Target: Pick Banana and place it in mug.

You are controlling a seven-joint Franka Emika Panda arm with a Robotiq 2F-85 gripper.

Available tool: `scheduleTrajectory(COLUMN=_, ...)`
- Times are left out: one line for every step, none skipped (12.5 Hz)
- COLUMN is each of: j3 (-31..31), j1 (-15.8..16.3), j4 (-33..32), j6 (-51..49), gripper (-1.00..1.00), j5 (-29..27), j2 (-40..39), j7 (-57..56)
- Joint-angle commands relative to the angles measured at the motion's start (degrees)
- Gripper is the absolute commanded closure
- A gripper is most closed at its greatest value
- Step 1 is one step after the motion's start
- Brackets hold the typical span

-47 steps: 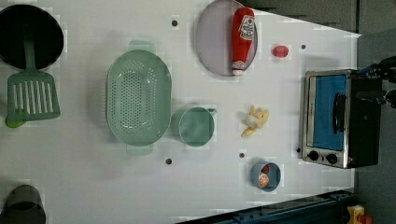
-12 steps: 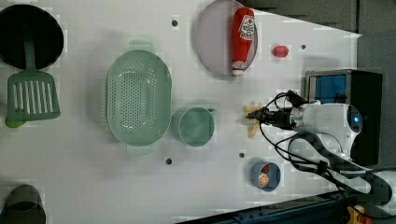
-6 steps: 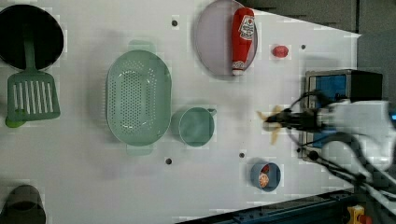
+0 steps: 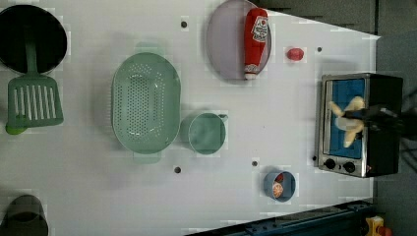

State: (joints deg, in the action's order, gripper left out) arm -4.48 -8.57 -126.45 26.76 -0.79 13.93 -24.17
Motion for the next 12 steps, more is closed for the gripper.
scheduleTrajectory(j3=-3.85, j1=2.97, j4=-0.13, j6=-1.21, gripper=0.42, j5=-0.01, j2=-1.40, j7=-0.17)
scheduleTrajectory(j3=-6.50, j1=3.39, j4=-0.12, j6=-1.45, gripper=0.42, j5=-0.03, j2=-1.25, j7=-0.09)
scheduleTrajectory(j3=-8.63, j1=3.69, j4=-0.13, j6=-1.76, gripper=0.42, j5=-0.04, j2=-1.40, j7=-0.05)
scheduleTrajectory(j3=-11.87, j1=3.96, j4=-0.13, j6=-2.04, gripper=0.42, j5=-0.10, j2=-1.85, j7=-0.01)
scheduleTrajectory(j3=-14.32, j1=4.07, j4=-0.14, j6=-2.01, gripper=0.42, j5=-0.11, j2=-2.30, j7=0.00)
scheduleTrajectory(j3=-16.49, j1=4.12, j4=-0.14, j6=-2.01, gripper=0.42, j5=-0.13, j2=-2.73, j7=0.05)
scheduleTrajectory(j3=-18.38, j1=4.14, j4=-0.15, j6=-1.97, gripper=0.42, j5=-0.31, j2=-3.20, j7=0.85)
scheduleTrajectory(j3=-20.00, j1=4.17, j4=-0.14, j6=-1.96, gripper=0.42, j5=-0.34, j2=-3.77, j7=3.92)
scheduleTrajectory(j3=-21.63, j1=4.20, j4=-0.16, j6=-1.97, gripper=0.42, j5=-0.34, j2=-4.47, j7=8.78)
scheduleTrajectory(j3=-23.22, j1=4.25, j4=-0.17, j6=-1.93, gripper=0.42, j5=-0.34, j2=-5.27, j7=13.21)
scheduleTrajectory(j3=-24.80, j1=4.26, j4=-0.25, j6=-1.80, gripper=0.42, j5=-0.34, j2=-6.25, j7=16.97)
scheduleTrajectory(j3=-26.20, j1=4.27, j4=-0.33, j6=-0.98, gripper=0.42, j5=-0.34, j2=-7.45, j7=20.14)
